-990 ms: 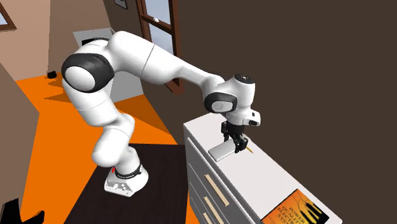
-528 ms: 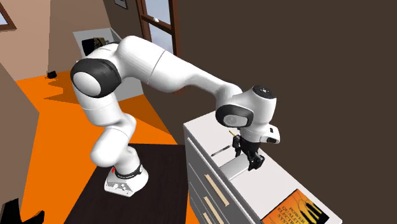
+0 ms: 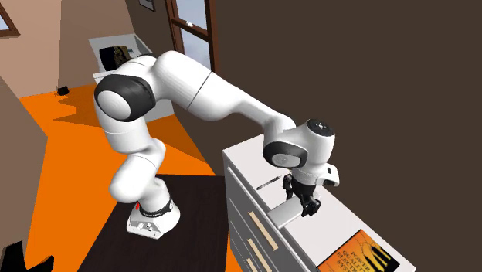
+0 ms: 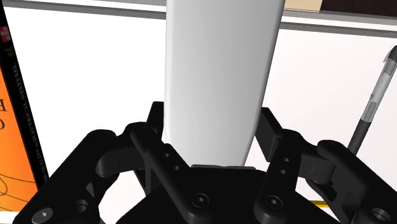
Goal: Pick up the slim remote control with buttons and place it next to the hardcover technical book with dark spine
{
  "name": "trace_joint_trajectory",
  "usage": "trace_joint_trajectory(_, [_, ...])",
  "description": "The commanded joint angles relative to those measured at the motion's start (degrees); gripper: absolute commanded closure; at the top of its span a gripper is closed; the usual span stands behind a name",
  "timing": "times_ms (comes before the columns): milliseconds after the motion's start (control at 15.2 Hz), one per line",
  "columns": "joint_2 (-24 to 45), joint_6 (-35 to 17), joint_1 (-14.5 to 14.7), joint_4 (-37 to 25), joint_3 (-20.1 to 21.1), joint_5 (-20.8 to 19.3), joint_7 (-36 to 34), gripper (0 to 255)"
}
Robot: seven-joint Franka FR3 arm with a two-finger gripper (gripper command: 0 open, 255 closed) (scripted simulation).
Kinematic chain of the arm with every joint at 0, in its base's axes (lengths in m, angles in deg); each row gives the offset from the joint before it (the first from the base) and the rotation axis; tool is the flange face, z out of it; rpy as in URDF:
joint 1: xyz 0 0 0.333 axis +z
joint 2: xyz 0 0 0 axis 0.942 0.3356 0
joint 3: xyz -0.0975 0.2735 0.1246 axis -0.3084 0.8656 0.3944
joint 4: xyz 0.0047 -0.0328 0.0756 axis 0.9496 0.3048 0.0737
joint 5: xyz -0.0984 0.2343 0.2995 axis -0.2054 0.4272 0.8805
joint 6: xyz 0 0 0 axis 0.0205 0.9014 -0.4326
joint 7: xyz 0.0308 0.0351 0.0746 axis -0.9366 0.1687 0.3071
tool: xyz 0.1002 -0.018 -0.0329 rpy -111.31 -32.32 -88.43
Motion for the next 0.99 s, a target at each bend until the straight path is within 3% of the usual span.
trace_joint_trajectory(0, [0.8,-1.48,-0.01,0.62,0.0,0.03,0.01,255])
trace_joint_trajectory(396, [3.15,-5.55,-0.03,2.35,0.0,0.12,0.05,255])
trace_joint_trajectory(858, [3.16,-5.55,-0.03,2.33,0.0,0.12,0.05,255])
trace_joint_trajectory(924, [3.16,-5.54,-0.03,2.33,0.0,0.12,0.05,0])
